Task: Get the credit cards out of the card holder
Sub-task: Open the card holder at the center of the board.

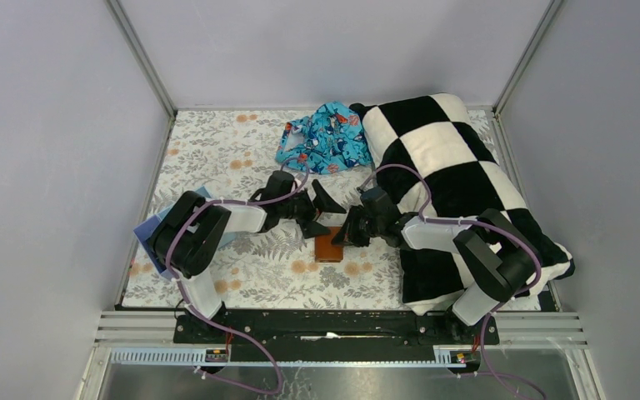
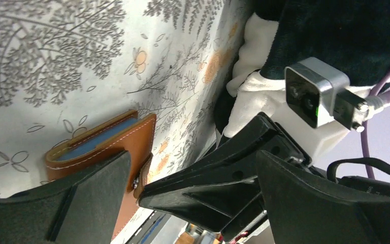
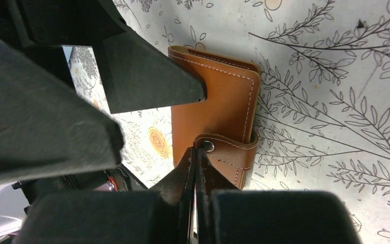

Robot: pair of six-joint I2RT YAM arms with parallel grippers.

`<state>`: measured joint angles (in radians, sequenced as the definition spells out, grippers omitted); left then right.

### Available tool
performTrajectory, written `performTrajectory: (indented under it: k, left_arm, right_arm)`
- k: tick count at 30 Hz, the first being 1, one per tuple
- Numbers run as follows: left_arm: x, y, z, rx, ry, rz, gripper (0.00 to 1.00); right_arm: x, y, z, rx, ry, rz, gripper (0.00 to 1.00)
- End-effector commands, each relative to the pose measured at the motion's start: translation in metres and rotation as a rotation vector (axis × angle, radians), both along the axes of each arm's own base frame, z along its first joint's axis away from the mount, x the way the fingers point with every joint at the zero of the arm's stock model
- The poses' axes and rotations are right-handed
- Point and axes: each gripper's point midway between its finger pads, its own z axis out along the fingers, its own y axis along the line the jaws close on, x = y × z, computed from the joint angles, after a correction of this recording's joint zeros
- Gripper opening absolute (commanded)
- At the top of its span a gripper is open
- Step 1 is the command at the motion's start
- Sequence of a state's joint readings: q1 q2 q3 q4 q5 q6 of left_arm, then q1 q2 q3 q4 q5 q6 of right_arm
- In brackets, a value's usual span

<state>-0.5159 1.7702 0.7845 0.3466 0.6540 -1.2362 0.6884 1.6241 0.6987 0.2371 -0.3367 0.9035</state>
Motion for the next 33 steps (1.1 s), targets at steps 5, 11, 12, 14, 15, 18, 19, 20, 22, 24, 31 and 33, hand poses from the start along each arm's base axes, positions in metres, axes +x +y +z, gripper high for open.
performTrajectory:
  k: [5,11,12,14,15,18,19,20,22,24,31,33]
  left_arm:
    - [-0.016,0.030,-0.055,0.251,0.157,0.053,0.99]
    - [-0.012,0.044,-0.073,0.328,0.159,0.074,0.99]
    - [-0.013,0.046,-0.075,0.339,0.168,0.076,0.99]
    - [-0.014,0.048,-0.076,0.344,0.179,0.086,0.99]
    - [-0.012,0.048,-0.074,0.337,0.169,0.091,0.99]
    - [-0.002,0.057,-0.071,0.409,0.128,0.112,0.99]
    - [0.000,0.058,-0.070,0.421,0.121,0.111,0.99]
    - [0.001,0.059,-0.070,0.424,0.118,0.110,0.99]
    - [0.001,0.058,-0.071,0.420,0.120,0.105,0.99]
    - [0.000,0.056,-0.074,0.411,0.128,0.097,0.99]
    - [-0.001,0.053,-0.071,0.396,0.106,0.072,0.99]
    - [0.001,0.051,-0.063,0.378,0.088,0.062,0.99]
  right_arm:
    - [0.007,0.003,0.010,0.049,-0.028,-0.027,0.00]
    - [0.009,0.004,0.025,0.164,-0.047,-0.067,0.00]
    - [0.009,0.003,0.027,0.167,-0.050,-0.069,0.00]
    - [0.007,0.001,0.029,0.169,-0.057,-0.070,0.00]
    - [0.006,-0.001,0.029,0.162,-0.048,-0.074,0.00]
    - [0.003,-0.002,0.031,0.139,-0.012,-0.048,0.00]
    - [0.002,-0.002,0.033,0.140,-0.009,-0.043,0.00]
    - [0.002,-0.002,0.034,0.141,-0.006,-0.042,0.00]
    - [0.000,-0.004,0.031,0.137,0.004,-0.050,0.00]
    - [-0.001,-0.005,0.028,0.142,0.015,-0.057,0.00]
    - [0.008,-0.019,0.027,0.049,-0.053,-0.072,0.00]
    - [0.013,-0.026,0.028,-0.012,-0.091,-0.069,0.00]
